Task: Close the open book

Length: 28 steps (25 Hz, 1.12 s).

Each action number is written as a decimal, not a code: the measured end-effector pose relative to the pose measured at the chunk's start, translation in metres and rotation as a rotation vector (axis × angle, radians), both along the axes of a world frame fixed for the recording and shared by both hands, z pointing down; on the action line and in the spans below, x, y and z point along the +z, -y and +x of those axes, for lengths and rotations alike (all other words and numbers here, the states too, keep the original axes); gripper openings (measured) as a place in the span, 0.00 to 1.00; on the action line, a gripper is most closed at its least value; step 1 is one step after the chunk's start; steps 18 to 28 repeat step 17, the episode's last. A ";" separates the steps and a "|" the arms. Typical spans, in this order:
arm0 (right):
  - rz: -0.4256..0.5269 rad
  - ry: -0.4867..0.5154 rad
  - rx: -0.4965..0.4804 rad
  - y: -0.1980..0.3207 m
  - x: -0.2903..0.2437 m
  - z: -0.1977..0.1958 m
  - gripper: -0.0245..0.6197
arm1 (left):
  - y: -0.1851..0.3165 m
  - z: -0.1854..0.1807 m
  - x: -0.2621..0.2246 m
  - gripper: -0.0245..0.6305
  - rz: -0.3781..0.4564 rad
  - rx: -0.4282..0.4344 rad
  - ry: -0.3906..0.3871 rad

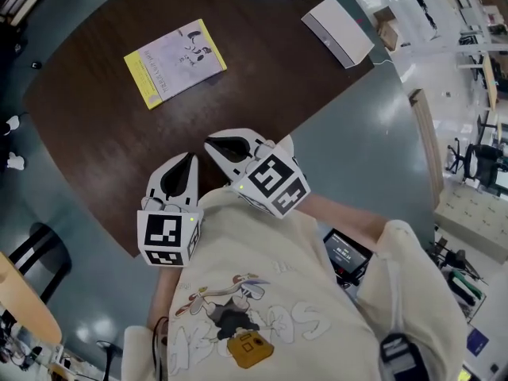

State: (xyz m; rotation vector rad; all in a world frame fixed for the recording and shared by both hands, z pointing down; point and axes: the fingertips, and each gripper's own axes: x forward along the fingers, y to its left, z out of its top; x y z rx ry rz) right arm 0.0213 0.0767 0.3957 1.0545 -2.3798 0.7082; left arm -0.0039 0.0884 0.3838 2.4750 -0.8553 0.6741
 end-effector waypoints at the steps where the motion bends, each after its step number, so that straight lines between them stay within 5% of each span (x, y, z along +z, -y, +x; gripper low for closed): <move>1: 0.001 -0.002 0.004 -0.001 0.001 0.001 0.05 | 0.000 0.000 0.001 0.04 -0.001 0.001 0.001; 28: -0.004 -0.043 0.016 -0.012 -0.001 0.004 0.05 | -0.005 -0.002 0.002 0.04 -0.007 0.015 -0.017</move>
